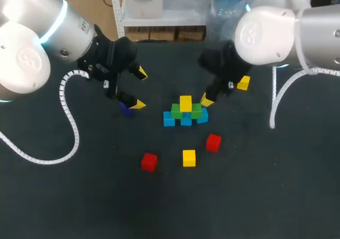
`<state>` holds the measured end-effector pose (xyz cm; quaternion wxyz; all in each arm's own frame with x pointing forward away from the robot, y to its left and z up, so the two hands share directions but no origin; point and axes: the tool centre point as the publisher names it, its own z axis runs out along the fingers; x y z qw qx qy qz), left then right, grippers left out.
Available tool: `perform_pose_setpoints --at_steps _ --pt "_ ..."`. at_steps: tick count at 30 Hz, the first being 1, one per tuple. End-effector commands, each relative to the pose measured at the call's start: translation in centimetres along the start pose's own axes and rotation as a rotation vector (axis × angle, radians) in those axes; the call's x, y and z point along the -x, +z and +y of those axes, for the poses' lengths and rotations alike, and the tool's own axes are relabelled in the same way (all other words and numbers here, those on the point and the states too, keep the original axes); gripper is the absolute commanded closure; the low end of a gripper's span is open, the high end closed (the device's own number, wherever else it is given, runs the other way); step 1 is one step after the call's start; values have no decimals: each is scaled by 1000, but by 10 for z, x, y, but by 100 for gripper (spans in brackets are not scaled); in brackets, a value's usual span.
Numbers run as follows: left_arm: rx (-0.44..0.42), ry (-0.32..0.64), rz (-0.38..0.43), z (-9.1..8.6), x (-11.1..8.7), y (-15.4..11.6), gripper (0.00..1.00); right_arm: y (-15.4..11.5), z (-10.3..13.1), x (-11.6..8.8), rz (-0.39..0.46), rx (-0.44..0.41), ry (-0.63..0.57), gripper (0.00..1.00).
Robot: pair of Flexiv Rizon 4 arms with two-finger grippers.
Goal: Place the blue cubes, place green cubes on the blue cubes, place the yellow cubes on the green cubes, then place the red cubes on the yellow cubes, and place purple cube on the red cubes.
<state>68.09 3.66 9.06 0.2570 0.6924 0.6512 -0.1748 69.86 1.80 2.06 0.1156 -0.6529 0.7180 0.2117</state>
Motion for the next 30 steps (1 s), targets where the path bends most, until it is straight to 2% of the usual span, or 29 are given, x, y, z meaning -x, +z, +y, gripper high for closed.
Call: perform_pose_setpoints --at_steps 1,12,30 --pt "1 4 -6 0 -2 0 0 -6 1 -6 6 -18 16 100" --pt "1 4 -6 0 -2 0 0 -22 -5 -11 -1 -63 27 100" --pt "1 4 -6 0 -2 0 0 -56 -35 -45 25 -164 155 100"
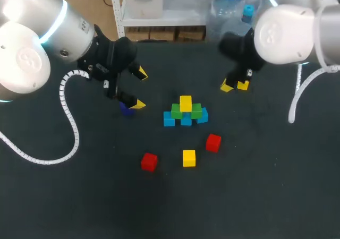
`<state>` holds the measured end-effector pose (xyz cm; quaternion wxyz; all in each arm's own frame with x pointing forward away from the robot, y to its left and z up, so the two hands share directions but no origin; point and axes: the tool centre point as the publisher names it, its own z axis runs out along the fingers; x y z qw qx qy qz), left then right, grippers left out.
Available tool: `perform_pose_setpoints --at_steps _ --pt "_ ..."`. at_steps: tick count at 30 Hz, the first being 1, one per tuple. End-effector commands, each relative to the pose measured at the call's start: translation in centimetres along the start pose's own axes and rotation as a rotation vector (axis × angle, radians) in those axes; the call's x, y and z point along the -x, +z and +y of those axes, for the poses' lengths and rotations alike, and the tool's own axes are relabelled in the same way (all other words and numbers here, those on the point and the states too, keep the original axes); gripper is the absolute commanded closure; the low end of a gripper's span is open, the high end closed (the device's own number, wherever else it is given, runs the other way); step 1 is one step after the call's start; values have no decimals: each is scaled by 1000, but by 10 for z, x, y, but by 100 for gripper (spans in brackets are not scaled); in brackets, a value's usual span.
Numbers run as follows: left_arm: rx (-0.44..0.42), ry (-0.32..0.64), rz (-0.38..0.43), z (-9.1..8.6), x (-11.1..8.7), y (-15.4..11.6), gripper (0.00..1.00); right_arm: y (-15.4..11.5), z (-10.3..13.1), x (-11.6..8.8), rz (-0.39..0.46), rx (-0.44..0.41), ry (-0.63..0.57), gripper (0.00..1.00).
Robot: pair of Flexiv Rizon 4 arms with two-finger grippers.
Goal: Place the blue cubes, place green cubes on the blue cubes, place the yellow cubes on the green cubes, then place the red cubes on the yellow cubes, and place purple cube on the red cubes.
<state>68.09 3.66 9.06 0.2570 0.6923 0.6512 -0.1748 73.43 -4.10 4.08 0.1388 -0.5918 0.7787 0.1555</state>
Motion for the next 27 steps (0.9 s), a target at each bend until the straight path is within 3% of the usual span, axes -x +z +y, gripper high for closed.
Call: perform_pose_setpoints --at_steps 1,2,3,4,13,17,27 --pt "1 4 -6 0 -2 0 0 -9 -3 -7 -8 -14 21 92" --pt "1 4 -6 0 -2 0 0 -11 -5 -8 -8 -17 27 68" --pt "1 4 -6 0 -2 0 0 -12 -6 -9 -7 -20 36 52" --pt "1 4 -6 0 -2 0 0 -14 -7 -9 -10 -24 42 0" --pt "1 4 -6 0 -2 0 0 -27 9 -9 -39 -51 73 0" --pt "1 4 -6 0 -2 0 0 -28 11 -10 8 -59 46 0" --pt "1 4 -6 0 -2 0 0 -38 -39 -30 61 -44 39 0"
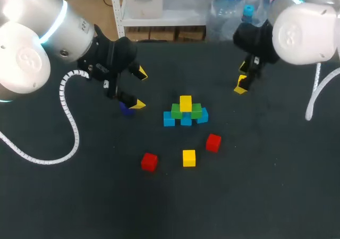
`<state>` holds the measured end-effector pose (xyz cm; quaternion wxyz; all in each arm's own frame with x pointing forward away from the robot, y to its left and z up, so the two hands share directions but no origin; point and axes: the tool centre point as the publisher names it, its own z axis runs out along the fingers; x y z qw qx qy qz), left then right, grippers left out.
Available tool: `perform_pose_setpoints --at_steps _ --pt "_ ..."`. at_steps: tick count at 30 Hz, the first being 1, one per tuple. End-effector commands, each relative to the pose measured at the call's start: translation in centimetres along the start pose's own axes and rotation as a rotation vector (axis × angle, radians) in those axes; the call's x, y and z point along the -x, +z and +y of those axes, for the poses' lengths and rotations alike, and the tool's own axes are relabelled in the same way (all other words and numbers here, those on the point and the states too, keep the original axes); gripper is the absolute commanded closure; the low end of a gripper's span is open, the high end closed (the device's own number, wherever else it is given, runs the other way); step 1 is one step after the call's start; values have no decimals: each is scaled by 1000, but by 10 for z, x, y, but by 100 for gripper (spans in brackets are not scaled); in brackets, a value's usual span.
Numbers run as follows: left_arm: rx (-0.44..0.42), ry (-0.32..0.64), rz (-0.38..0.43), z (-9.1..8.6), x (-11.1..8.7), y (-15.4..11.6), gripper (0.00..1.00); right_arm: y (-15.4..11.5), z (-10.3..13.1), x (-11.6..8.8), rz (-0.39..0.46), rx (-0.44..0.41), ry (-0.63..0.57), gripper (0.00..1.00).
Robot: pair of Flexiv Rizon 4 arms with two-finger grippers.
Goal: Place the blue cubes, place green cubes on the blue cubes, place the yellow cubes on the green cubes, then place the red cubes on the yellow cubes, and place purple cube on the red cubes.
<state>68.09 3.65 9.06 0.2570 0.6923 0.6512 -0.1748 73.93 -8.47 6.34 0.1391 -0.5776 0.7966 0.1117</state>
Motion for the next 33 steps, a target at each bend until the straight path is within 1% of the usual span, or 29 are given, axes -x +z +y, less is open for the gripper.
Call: perform_pose_setpoints --at_steps 1,3,8,10,13,14,15,17,19,22,26,27,33 --pt "1 4 -6 0 -2 0 0 2 -29 -2 23 39 11 0" --pt "1 4 -6 0 -2 0 0 3 -40 -5 32 42 21 0" --pt "1 4 -6 0 -2 0 0 8 -62 -7 87 70 28 0" --pt "1 4 -6 0 -2 0 0 10 -70 -6 117 76 20 0" --pt "1 4 -6 0 -2 0 0 14 -80 -6 139 92 -5 0" --pt "1 4 -6 0 -2 0 0 16 -81 -5 155 94 -18 0" --pt "1 4 -6 0 -2 0 0 17 -82 -5 150 104 -36 0" --pt "1 4 -6 0 -2 0 0 21 -85 -8 166 127 -48 0" --pt "1 4 -6 0 -2 0 0 25 -90 -14 161 149 -47 0" --pt "1 4 -6 0 -2 0 0 34 -87 -22 165 175 -44 0" --pt "1 4 -6 0 -2 0 0 46 -91 -27 178 185 -43 0" --pt "1 4 -6 0 -2 0 0 47 -91 -27 171 187 -47 0" --pt "1 4 -6 0 -2 0 0 53 -92 -18 218 181 -83 0"
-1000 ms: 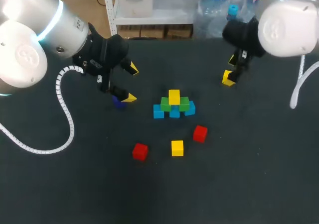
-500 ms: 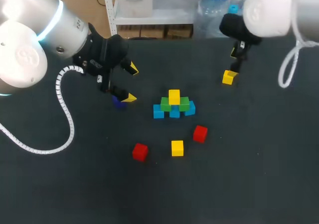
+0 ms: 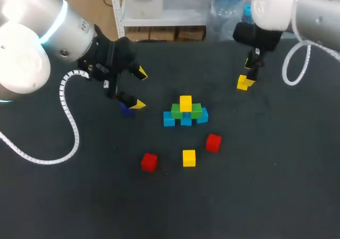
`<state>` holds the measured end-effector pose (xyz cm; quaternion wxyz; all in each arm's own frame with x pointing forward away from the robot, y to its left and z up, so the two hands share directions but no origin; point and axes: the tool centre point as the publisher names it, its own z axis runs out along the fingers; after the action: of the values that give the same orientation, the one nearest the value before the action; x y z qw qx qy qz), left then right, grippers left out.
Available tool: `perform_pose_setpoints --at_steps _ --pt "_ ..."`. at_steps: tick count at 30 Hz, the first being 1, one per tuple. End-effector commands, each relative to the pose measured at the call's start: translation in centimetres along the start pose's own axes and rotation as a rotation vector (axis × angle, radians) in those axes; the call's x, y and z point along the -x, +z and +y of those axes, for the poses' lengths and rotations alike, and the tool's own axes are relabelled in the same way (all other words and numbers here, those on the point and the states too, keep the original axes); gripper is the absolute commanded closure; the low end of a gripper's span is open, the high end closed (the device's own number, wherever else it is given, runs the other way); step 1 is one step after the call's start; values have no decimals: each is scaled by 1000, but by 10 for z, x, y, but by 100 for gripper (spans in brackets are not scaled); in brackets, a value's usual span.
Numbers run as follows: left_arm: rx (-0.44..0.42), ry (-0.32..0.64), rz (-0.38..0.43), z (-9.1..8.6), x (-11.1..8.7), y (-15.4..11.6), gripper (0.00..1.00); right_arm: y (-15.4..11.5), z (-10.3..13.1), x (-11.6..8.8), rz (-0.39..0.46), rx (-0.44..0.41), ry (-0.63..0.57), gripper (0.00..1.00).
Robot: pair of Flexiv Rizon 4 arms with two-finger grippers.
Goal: Place the blue cubes, place green cubes on the blue cubes, place the yellow cubes on the green cubes, then place the red cubes on the yellow cubes, and place purple cube on the red cubes.
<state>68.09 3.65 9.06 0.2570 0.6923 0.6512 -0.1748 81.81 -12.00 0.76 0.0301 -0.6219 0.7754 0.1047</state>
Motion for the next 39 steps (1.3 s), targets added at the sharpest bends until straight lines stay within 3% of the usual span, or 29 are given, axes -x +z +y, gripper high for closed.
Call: perform_pose_setpoints --at_steps 1,11,23,39 --pt "1 4 -6 0 -2 0 0 4 -6 11 32 49 -19 0" --pt "1 4 -6 0 -2 0 0 12 -5 12 64 29 -16 0" --pt "1 4 -6 0 -2 0 0 14 3 -1 98 0 2 0" --pt "1 4 -6 0 -2 0 0 20 4 6 149 2 -11 0"
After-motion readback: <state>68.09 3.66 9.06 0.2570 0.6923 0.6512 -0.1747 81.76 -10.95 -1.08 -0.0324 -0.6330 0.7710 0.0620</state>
